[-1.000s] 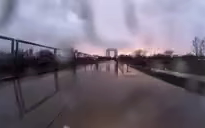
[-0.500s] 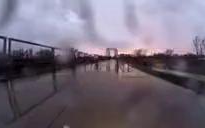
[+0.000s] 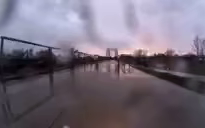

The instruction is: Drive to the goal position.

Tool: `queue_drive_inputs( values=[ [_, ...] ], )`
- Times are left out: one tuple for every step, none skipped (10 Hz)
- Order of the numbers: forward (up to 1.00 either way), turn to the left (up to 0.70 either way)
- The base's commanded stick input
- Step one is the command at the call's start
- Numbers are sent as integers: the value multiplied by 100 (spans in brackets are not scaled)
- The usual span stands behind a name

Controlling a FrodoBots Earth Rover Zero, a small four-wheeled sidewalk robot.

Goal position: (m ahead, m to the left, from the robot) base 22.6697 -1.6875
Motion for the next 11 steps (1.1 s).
queue_drive_inputs(
  values=[
    [70,0],
    [70,0],
    [70,0],
    [70,0],
    [70,0],
    [70,0],
    [70,0],
    [70,0],
    [70,0],
    [70,0],
    [70,0]
  ],
)
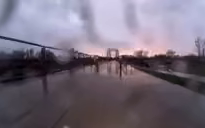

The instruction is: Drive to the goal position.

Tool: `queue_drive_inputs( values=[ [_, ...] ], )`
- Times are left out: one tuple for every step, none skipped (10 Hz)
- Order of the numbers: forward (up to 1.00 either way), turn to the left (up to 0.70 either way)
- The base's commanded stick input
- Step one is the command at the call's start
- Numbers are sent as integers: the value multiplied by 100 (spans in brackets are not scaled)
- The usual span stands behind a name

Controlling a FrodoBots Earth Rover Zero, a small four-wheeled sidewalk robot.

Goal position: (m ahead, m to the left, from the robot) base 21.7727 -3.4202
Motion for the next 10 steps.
queue_drive_inputs(
  values=[
    [70,0],
    [70,0],
    [70,0],
    [70,0],
    [70,0],
    [70,0],
    [70,0],
    [70,0],
    [70,0],
    [70,0]
  ],
)
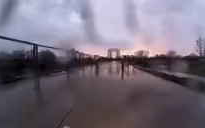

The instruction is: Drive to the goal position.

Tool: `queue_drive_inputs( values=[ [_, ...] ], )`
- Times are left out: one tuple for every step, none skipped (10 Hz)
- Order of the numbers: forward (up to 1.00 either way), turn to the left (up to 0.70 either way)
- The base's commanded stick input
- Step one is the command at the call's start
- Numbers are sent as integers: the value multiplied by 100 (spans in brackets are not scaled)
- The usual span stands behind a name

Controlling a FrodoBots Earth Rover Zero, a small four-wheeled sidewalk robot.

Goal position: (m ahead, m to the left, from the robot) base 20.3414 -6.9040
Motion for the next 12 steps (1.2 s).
queue_drive_inputs(
  values=[
    [70,0],
    [70,0],
    [70,0],
    [70,0],
    [70,0],
    [70,0],
    [70,0],
    [70,0],
    [70,0],
    [70,0],
    [70,0],
    [70,0]
  ],
)
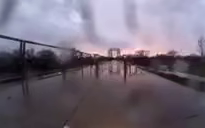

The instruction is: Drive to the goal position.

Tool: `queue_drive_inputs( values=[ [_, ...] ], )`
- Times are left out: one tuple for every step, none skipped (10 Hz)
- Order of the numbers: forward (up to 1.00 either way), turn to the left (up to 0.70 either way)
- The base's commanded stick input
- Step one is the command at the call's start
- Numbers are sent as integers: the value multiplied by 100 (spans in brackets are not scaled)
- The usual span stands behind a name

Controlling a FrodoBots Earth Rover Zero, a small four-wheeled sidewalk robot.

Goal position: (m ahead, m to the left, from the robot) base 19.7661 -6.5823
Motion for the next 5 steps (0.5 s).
queue_drive_inputs(
  values=[
    [70,0],
    [70,0],
    [70,0],
    [70,0],
    [70,0]
  ],
)
